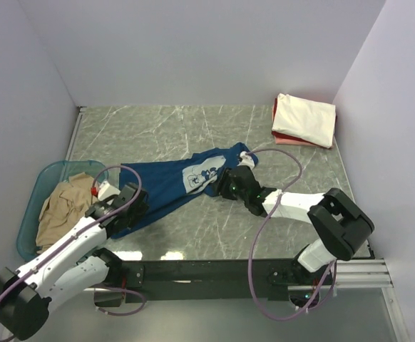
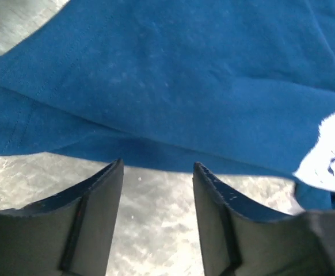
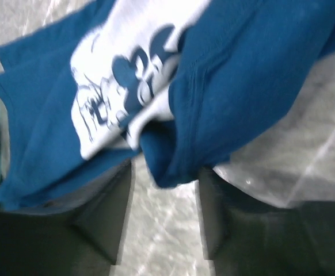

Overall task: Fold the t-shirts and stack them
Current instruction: Flatten out the tshirt

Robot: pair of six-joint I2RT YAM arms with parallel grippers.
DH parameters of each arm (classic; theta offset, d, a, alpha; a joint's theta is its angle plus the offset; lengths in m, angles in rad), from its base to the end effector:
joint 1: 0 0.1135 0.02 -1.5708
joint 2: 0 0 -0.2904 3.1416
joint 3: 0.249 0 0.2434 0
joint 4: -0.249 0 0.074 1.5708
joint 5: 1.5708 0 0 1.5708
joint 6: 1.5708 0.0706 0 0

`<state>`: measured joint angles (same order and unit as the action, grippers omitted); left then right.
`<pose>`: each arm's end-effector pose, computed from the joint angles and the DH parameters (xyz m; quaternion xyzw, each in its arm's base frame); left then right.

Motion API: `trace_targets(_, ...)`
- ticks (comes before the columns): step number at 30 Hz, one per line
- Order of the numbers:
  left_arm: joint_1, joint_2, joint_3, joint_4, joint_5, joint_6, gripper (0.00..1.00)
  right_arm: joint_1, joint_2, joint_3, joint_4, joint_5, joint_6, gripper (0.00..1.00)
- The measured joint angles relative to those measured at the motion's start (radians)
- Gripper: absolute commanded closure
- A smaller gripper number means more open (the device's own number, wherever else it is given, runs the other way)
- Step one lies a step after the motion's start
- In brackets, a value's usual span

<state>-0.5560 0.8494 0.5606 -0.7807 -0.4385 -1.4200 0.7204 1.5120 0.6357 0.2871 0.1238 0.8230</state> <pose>0.1328 -0.0472 0.2009 -0.4449 0.8361 -0.0862 0.3092 0.2461 0.2044 0.1805 0.0743 0.8776 0.2890 0.3752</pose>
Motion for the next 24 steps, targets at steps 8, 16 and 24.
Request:
trace_targets(8,0.062,0.207,0.020,0.070,-0.049,0.014,0.38,-0.001,0.030,0.071,-0.051,0.041,-0.008,1.00)
trace_targets(16,0.208,0.379,0.121,0.154,-0.046,0.106,0.40,-0.083,-0.282,0.070,-0.281,0.095,-0.052,1.00)
trace_targets(24,0.266,0.659,0.372,0.204,-0.045,0.162,0.43,-0.213,-0.498,0.105,-0.487,0.073,-0.132,1.00)
